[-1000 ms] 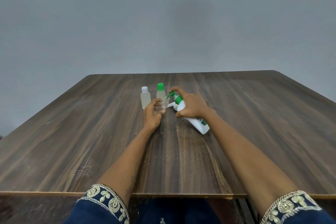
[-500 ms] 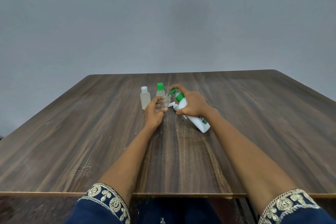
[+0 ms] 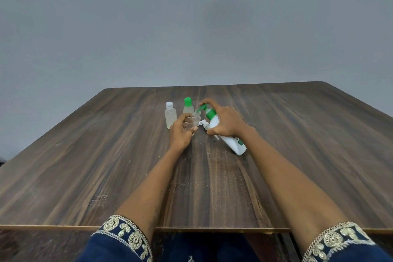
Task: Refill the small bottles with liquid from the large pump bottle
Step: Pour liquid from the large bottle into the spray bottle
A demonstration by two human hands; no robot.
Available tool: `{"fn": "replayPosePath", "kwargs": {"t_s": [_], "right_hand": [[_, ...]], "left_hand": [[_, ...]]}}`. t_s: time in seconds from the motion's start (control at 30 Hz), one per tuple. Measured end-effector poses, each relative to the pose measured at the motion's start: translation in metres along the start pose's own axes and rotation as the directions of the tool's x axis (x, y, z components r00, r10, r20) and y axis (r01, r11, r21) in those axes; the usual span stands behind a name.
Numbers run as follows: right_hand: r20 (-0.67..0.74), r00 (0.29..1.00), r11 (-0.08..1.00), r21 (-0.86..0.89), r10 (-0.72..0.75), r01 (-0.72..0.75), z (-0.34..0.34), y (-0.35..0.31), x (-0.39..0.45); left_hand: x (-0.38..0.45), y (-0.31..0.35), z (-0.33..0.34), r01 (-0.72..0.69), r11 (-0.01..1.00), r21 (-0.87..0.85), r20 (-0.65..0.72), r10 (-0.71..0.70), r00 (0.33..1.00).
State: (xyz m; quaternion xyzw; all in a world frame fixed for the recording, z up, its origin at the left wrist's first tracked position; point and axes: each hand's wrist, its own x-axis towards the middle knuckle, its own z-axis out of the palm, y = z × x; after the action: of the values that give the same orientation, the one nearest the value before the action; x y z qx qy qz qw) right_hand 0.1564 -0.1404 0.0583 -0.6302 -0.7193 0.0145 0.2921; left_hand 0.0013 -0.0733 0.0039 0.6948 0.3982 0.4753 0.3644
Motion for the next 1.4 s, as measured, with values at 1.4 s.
{"fn": "replayPosePath", "kwargs": {"t_s": [1.4], "right_hand": [[-0.021, 1.0, 1.0, 0.016, -0.015, 0.015, -0.0001, 0.0017, 0.0006]], "left_hand": [[0.0007, 0.0032, 0.0016, -0.005, 1.0, -0.005, 0.008, 0.005, 1.0]]}}
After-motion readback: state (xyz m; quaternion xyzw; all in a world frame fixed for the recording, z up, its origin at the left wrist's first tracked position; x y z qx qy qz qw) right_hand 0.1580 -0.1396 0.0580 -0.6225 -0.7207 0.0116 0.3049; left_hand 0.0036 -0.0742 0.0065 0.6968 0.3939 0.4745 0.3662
